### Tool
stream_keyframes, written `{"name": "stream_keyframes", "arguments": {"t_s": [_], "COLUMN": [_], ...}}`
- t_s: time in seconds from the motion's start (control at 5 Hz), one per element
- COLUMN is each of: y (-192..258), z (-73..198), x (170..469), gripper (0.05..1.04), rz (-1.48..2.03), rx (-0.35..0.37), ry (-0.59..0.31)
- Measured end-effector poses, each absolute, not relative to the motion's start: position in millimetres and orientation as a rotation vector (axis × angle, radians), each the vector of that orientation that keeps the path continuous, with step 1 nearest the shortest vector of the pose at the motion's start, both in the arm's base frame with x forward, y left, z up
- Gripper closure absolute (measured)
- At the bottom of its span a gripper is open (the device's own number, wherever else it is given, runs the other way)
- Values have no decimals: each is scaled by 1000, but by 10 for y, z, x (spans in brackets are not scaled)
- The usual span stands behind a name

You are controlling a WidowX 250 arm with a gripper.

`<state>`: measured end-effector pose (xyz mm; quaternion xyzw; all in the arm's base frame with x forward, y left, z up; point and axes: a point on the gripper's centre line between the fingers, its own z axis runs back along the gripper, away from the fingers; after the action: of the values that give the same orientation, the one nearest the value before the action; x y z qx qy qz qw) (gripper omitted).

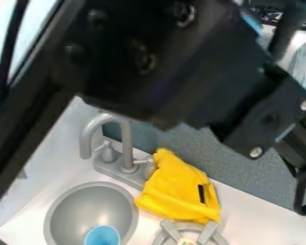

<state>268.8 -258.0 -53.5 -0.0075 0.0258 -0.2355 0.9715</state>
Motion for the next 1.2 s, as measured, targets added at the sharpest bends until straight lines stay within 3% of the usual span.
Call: {"name": "stream_keyframes", "arguments": {"t_s": [0.2, 1.0, 1.2], "y": [-2591, -2691, -2736], "z": [-617, -846, -877], "x": [2746, 2916, 2926], "gripper": [537, 537, 489], "rz": [-479, -447, -433], "rx": [2, -95, -107], "ry": [50, 50, 67]}}
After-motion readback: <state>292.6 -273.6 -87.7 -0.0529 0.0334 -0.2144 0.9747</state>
